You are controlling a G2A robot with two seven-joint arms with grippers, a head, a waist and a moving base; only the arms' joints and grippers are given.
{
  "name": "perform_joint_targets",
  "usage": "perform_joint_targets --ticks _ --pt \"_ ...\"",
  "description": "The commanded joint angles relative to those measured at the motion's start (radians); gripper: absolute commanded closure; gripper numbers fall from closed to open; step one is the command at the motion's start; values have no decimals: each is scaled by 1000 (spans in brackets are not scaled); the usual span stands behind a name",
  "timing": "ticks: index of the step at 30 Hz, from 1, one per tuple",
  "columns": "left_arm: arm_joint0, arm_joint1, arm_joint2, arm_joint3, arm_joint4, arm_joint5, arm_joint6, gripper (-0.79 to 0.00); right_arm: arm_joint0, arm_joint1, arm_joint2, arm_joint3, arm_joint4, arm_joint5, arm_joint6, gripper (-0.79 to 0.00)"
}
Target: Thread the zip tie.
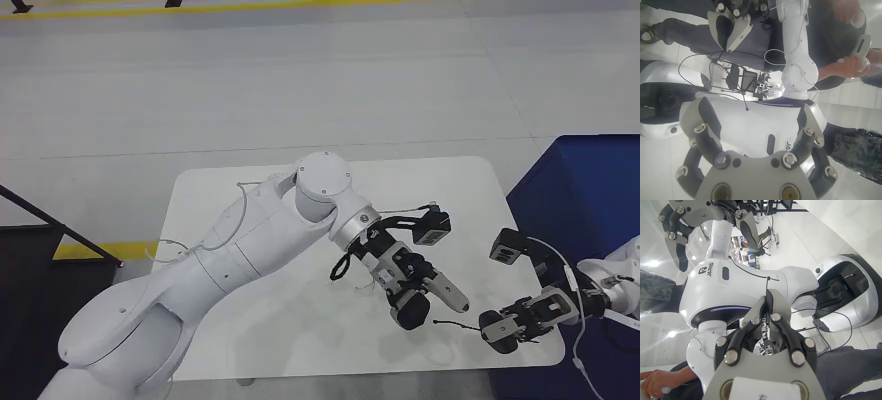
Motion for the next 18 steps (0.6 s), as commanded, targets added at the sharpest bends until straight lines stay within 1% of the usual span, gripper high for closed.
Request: perform_joint_targets --ticks 1,3,4,5,6,11,14,15,18 --pt "0 0 0 0 0 0 0 -785 0 0 0 0 0 0 0 0" --pt "12 1 0 -6 2 7 13 -785 -1 -3 1 -9 -4 2 -26 0" --pt "17 3 -15 -8 -7 11 27 -785 3 -5 8 -4 6 1 -21 0" --pt "25 7 -30 -14 -23 17 18 -785 7 -7 16 11 19 -1 -7 0" --pt "32 11 -46 -14 -41 30 6 -785 13 -8 26 31 34 -8 0 0" --pt "68 43 -121 -36 -40 86 35 -785 16 -8 55 95 124 -22 0 0" --pt "109 60 -165 -57 -76 146 55 -785 12 -4 65 111 177 -14 0 0" --pt "124 64 -174 -58 -91 184 69 -785 10 -2 66 108 189 -8 0 0" --pt "156 71 -177 -73 -163 268 152 -785 7 2 72 93 213 1 0 0"
